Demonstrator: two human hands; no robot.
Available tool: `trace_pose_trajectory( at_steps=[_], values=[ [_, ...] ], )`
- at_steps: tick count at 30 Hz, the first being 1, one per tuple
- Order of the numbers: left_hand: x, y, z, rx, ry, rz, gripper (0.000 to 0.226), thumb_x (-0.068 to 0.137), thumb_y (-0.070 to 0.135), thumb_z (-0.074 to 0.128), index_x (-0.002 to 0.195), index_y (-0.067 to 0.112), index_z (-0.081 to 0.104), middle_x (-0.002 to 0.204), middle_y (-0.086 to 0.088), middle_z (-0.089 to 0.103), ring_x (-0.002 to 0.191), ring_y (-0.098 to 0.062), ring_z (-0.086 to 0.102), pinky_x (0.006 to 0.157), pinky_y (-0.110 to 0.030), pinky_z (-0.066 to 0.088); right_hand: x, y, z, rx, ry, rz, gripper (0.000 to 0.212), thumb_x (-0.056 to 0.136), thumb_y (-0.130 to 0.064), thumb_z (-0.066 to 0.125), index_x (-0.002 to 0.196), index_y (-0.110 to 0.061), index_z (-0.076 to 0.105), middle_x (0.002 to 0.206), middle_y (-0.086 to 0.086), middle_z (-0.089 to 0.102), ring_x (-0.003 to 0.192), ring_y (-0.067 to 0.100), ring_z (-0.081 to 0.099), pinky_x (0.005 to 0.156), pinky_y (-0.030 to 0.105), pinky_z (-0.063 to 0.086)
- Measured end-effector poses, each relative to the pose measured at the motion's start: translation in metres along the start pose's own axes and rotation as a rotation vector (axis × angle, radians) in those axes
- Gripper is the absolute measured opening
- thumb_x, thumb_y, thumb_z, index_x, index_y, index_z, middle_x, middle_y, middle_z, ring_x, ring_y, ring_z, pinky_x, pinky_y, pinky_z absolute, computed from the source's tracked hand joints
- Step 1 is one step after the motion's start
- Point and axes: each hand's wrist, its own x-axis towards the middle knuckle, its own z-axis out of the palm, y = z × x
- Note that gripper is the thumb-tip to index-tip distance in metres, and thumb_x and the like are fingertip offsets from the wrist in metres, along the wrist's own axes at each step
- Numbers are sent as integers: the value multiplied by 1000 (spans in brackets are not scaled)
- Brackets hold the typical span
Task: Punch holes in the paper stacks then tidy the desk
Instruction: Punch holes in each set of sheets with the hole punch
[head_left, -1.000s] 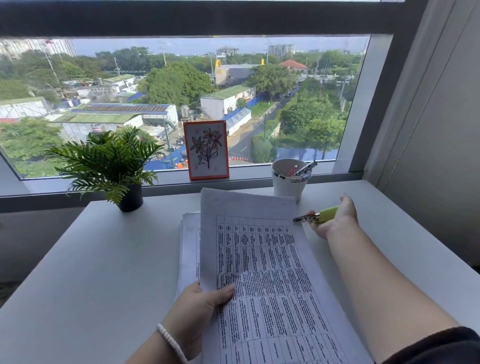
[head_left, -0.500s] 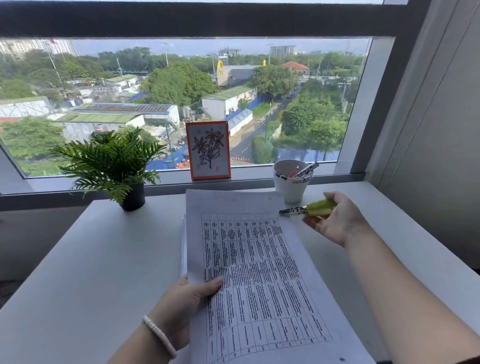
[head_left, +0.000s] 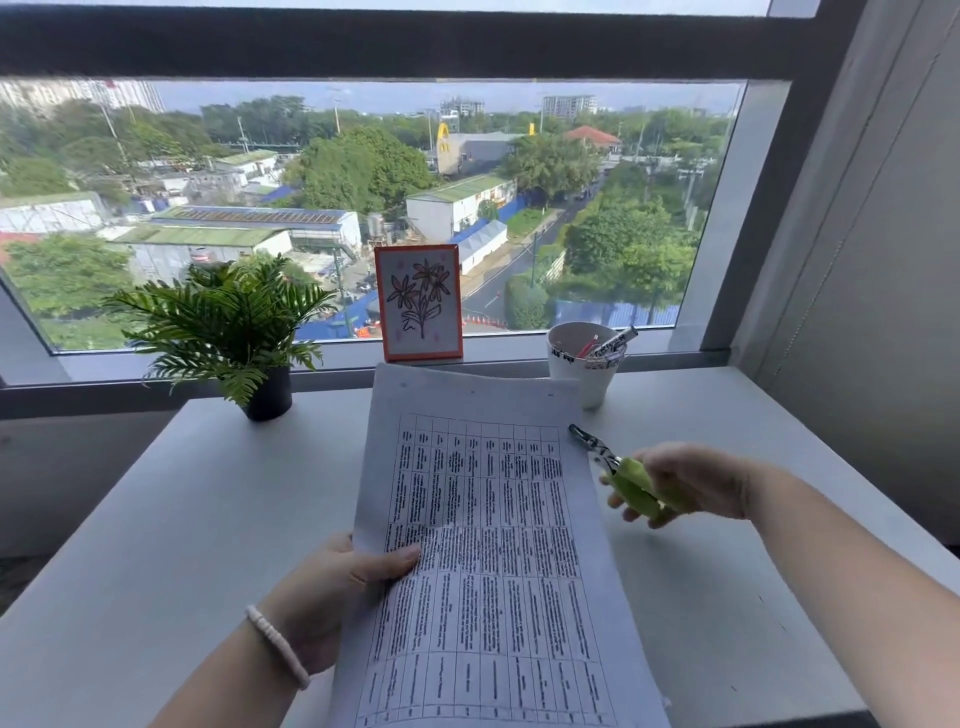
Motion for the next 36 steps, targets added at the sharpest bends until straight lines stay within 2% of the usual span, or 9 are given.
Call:
trace_pose_trajectory(
  at_steps=[5,8,13,19,22,24,28,31,36],
  values=[
    [4,-1,-3,29,53,-1,38,70,-5,62,107,-14,60,96,-34,65,68,-37,68,60,-49,58,10,1,22,-259,224,-11,35,84,-40,51,98,-9,60,86,9,65,69,22,58,58,27,41],
    [7,0,-8,66,94,0,41,70,-5,63,110,-15,58,96,-35,64,68,-37,67,59,-48,59,6,-1,21,-318,225,-51,49,93,-61,41,102,-17,59,84,12,67,63,22,61,57,30,47],
    [11,5,-15,102,133,-23,32,80,-8,59,111,-13,57,92,-32,65,66,-37,66,56,-46,59,-8,-10,12,-82,8,-17,44,94,-53,43,111,-15,56,105,22,66,82,33,68,71,43,55],
    [16,7,-7,160,122,-41,23,80,-9,60,104,-10,59,85,-28,67,63,-34,68,52,-41,58,9,-9,15,-366,153,-147,26,100,-35,45,116,-20,59,90,-2,53,82,12,51,73,26,41],
    [19,15,-10,237,139,-3,58,58,2,84,110,-6,58,92,-25,70,75,-36,70,61,-43,59,15,-7,12,-382,187,-222,31,88,-50,50,107,-29,63,85,-2,48,82,15,44,82,31,39],
    [24,26,-13,367,192,37,100,36,11,96,124,0,49,105,-22,65,94,-37,65,80,-46,54,17,-6,9,-416,219,-248,40,75,-61,47,102,-38,63,84,-3,49,80,14,44,79,32,37],
    [43,61,3,1080,394,419,108,61,32,87,147,18,23,142,-12,38,128,-25,41,108,-42,36,18,-8,7,-566,259,-300,24,93,-46,47,110,-37,61,92,-5,53,89,16,52,86,33,42],
    [70,91,46,1490,201,667,100,70,48,76,149,24,20,152,1,29,139,-16,28,116,-41,24,17,-9,6,-666,280,-326,23,92,-50,44,110,-46,57,100,-4,51,95,14,54,93,34,44],
    [120,116,110,1597,-89,479,81,65,42,83,135,25,46,129,5,56,118,-14,52,104,-33,40,14,-11,3,-802,318,-399,25,97,-42,46,120,-43,57,101,-3,48,96,13,49,89,32,43]
  ],
)
